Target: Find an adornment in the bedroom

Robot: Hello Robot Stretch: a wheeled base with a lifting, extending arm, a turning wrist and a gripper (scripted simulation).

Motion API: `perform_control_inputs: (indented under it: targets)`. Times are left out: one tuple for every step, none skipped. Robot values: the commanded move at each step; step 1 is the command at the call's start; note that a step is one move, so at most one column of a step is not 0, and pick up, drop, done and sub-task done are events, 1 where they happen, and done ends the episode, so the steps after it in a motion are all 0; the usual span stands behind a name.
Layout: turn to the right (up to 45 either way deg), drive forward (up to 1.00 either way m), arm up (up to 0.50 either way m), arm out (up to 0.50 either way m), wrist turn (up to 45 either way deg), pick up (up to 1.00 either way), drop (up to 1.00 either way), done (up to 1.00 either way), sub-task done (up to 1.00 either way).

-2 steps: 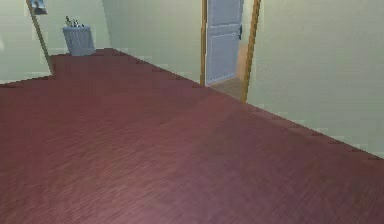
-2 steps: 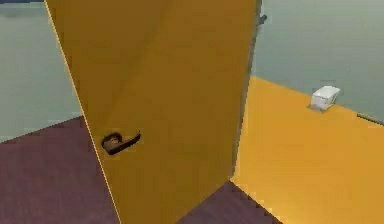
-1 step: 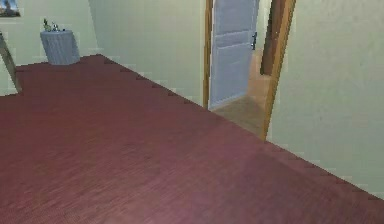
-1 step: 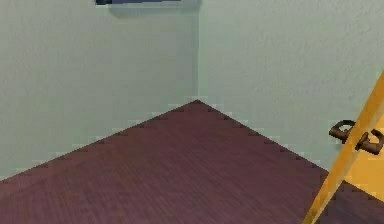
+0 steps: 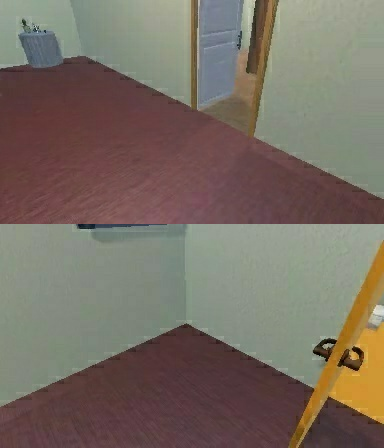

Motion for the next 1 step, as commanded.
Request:
perform_control_inputs:
  targets:
    - [0.0, 1.00, 0.00, 0.00, 0.0, 0.00, 0.00, 0.00, 0.00]
